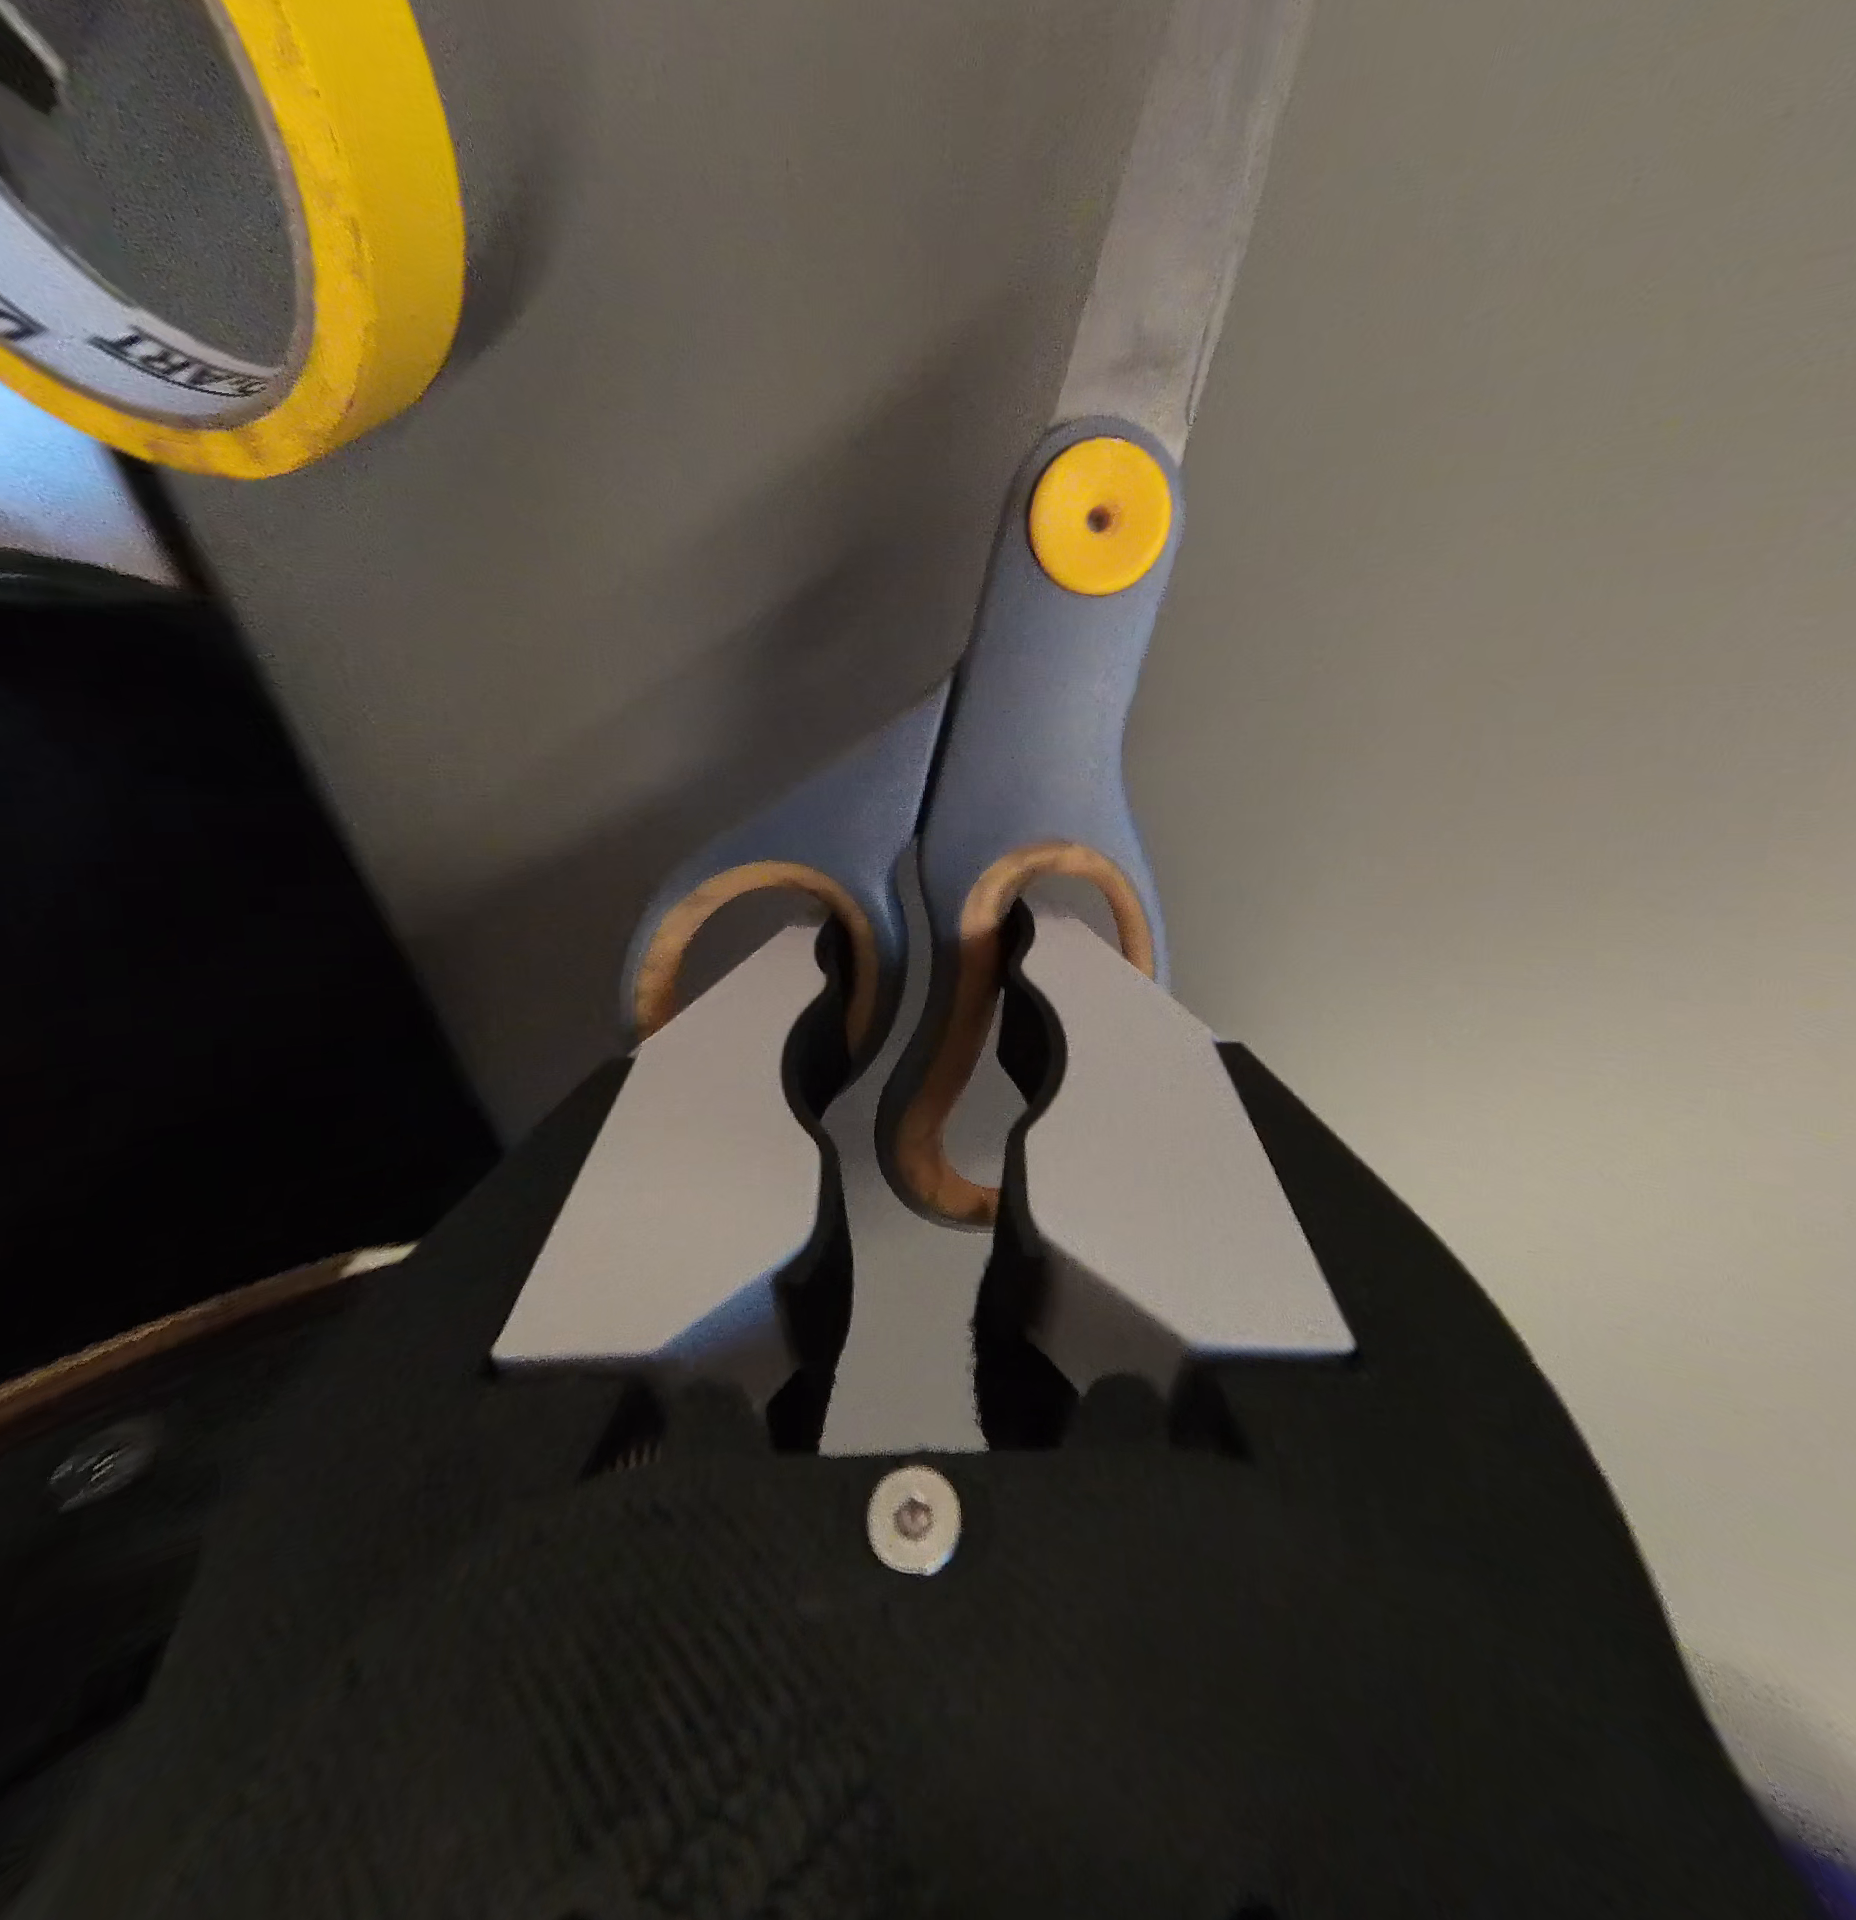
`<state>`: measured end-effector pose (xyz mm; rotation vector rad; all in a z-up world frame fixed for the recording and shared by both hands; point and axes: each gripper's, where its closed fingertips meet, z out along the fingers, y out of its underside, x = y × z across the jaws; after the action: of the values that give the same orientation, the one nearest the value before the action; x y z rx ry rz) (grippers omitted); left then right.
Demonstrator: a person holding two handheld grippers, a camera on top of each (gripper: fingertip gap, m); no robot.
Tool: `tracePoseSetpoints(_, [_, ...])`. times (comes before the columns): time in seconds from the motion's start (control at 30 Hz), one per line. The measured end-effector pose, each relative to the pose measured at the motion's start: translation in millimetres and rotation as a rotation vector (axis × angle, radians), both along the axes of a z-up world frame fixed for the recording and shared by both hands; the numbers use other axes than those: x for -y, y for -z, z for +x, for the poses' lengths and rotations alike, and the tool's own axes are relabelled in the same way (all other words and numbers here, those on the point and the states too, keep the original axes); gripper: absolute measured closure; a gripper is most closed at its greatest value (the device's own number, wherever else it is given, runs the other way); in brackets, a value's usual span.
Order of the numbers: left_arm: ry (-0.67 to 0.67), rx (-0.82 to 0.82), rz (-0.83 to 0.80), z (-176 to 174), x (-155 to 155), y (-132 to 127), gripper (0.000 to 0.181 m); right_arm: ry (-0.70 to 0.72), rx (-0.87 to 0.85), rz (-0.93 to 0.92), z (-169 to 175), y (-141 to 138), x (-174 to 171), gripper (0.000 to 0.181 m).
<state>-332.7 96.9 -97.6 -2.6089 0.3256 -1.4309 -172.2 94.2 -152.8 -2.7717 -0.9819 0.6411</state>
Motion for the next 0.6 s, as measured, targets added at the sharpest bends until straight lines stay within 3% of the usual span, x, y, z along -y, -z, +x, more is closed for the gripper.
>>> tracePoseSetpoints(0.17, [0.040, 0.017, -0.102, 36.4, 7.4, 17.5, 0.154, 0.066, 0.119, 0.059, 27.7, 14.4, 6.2, 0.154])
tracePoseSetpoints(0.33, [0.042, 0.015, -0.135, 50.1, 12.0, 24.9, 0.154, 0.170, 0.042, 0.009, 29.3, -0.7, 15.0, 0.124])
tracePoseSetpoints(0.5, [0.037, 0.014, -0.051, 50.0, 9.0, 13.8, 0.154, 0.212, -0.182, 0.254, -23.0, -68.7, -21.4, 0.119])
tracePoseSetpoints(0.6, [0.052, 0.041, 0.044, 53.7, 7.1, -3.5, 0.154, 0.191, -0.230, 0.229, -58.0, -58.4, -33.6, 0.116])
